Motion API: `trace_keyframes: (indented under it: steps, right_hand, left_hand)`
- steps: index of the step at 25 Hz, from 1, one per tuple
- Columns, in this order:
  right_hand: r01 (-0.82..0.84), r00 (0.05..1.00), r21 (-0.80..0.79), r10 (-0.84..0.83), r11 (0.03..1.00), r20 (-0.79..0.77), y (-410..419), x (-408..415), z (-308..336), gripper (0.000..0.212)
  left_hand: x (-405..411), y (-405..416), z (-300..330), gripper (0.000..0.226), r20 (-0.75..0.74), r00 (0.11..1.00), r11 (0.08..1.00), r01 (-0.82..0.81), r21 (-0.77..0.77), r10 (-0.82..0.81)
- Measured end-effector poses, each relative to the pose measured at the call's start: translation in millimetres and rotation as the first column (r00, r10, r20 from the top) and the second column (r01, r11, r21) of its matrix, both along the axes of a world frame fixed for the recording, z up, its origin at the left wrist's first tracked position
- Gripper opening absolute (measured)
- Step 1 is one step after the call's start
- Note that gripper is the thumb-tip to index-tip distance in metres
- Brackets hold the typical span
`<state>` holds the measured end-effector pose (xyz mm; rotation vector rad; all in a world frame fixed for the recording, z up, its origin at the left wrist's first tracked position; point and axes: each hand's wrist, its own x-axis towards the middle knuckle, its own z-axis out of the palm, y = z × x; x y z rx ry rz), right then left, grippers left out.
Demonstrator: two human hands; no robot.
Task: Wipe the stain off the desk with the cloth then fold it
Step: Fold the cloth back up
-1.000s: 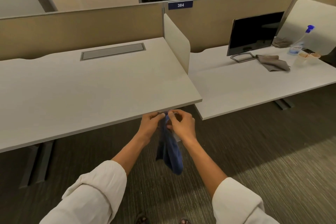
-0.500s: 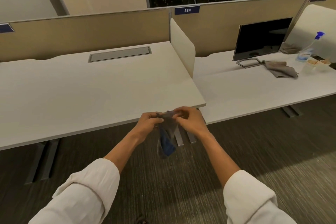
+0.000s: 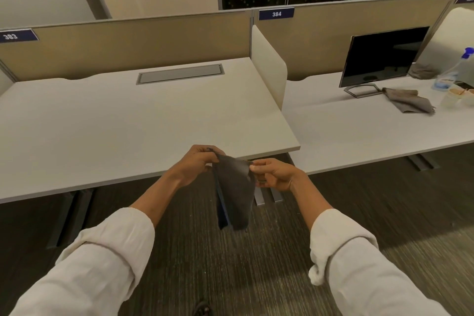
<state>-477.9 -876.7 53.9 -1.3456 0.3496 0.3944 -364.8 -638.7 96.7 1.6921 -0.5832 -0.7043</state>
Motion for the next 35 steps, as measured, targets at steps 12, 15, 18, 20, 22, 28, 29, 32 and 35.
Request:
trace_keyframes:
  steps: [12, 15, 18, 20, 22, 28, 29, 32, 35]
  right_hand:
    - [0.233, 0.911, -0.403, -0.053, 0.885, 0.409, 34, 6, 46, 0.025]
    - [0.349, 0.866, -0.469, -0.087, 0.811, 0.493, 38, 14, 50, 0.019]
    - [0.396, 0.836, -0.457, -0.106, 0.796, 0.539, 39, 18, 56, 0.018]
    - [0.407, 0.831, -0.414, -0.141, 0.814, 0.538, 39, 21, 58, 0.022]
    - [0.397, 0.844, -0.333, -0.199, 0.855, 0.497, 41, 25, 63, 0.021]
    - [0.435, 0.849, -0.061, -0.386, 0.899, 0.36, 34, 27, 71, 0.019]
    - [0.433, 0.849, -0.014, -0.403, 0.901, 0.342, 32, 26, 70, 0.019]
    - [0.423, 0.863, 0.05, -0.419, 0.905, 0.284, 27, 23, 65, 0.022]
    - [0.466, 0.847, 0.101, -0.477, 0.879, 0.234, 20, 21, 63, 0.027]
  left_hand:
    - [17, 15, -1, 0.018, 0.0, 0.934, 0.926, -0.354, -0.134, 0.357]
    - [19, 9, 3, 0.025, -0.022, 0.919, 0.91, -0.393, -0.131, 0.394]
    - [22, 5, 8, 0.02, -0.039, 0.931, 0.922, -0.365, -0.127, 0.363]
    - [23, 3, 8, 0.025, -0.107, 0.943, 0.934, -0.327, -0.142, 0.314]
    - [23, 4, 4, 0.037, -0.225, 0.946, 0.947, -0.273, -0.171, 0.232]
    - [2, 1, -27, 0.077, -0.44, 0.885, 0.986, 0.109, -0.127, -0.154]
    - [-4, -3, -30, 0.075, -0.434, 0.878, 0.979, 0.166, -0.118, -0.201]
    - [-14, -17, -32, 0.064, -0.433, 0.862, 0.964, 0.23, -0.132, -0.264]
    - [-14, -24, -28, 0.052, -0.413, 0.889, 0.979, 0.164, -0.118, -0.198]
